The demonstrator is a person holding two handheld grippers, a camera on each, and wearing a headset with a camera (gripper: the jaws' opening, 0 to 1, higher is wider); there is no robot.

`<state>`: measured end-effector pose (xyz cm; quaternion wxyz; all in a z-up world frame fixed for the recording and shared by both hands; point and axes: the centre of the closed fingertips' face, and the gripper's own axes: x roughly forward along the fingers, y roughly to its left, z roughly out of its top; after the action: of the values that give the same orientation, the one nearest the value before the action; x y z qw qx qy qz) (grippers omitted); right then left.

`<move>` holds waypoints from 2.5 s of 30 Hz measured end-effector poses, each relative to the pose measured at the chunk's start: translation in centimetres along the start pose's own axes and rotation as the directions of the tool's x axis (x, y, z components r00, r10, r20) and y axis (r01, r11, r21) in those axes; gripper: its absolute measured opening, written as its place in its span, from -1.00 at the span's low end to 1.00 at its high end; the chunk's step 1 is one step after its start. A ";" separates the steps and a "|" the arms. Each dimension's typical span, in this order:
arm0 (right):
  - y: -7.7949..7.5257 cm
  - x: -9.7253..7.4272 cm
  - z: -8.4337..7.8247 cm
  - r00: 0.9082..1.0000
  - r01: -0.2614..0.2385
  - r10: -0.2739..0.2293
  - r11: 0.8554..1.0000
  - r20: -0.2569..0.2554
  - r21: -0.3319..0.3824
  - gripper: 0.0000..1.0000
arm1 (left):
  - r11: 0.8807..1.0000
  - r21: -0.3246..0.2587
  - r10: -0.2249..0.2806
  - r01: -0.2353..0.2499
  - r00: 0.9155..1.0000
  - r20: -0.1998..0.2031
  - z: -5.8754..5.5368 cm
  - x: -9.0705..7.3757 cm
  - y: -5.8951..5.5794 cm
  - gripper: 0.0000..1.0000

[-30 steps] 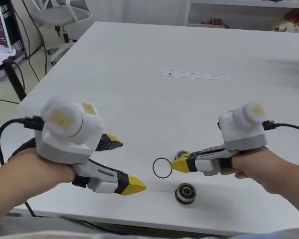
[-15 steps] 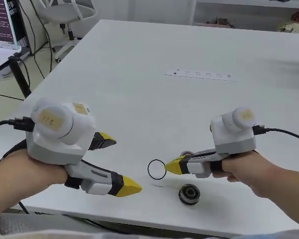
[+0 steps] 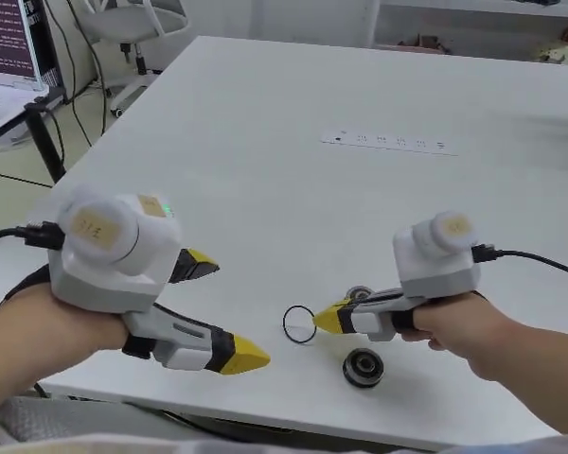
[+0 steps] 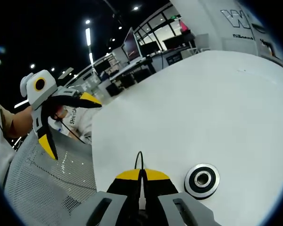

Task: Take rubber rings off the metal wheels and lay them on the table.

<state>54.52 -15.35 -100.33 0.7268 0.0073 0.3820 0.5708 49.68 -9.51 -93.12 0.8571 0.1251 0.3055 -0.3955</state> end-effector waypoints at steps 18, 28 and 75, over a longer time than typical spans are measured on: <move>0.0 0.0 -0.7 0.999 0.031 -0.033 0.998 -0.032 -0.061 -0.83 | 1.000 0.000 0.001 -0.001 1.000 -0.007 -0.2 -0.3 -0.1 0.57; 0.4 -0.5 -0.7 0.999 0.030 -0.034 0.996 -0.042 -0.083 -0.70 | 1.000 0.004 -0.003 0.003 1.000 -0.016 -0.2 -0.4 -0.5 0.58; 0.0 -7.7 -1.9 0.998 0.040 -0.033 0.993 0.057 -0.110 -0.56 | 0.992 0.054 -0.115 0.117 0.992 -0.042 3.3 4.6 -2.8 0.38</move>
<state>53.03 -22.59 -97.44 0.7467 -0.0245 0.3295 0.5774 51.34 -15.64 -93.33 0.8226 0.1389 0.3177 -0.4507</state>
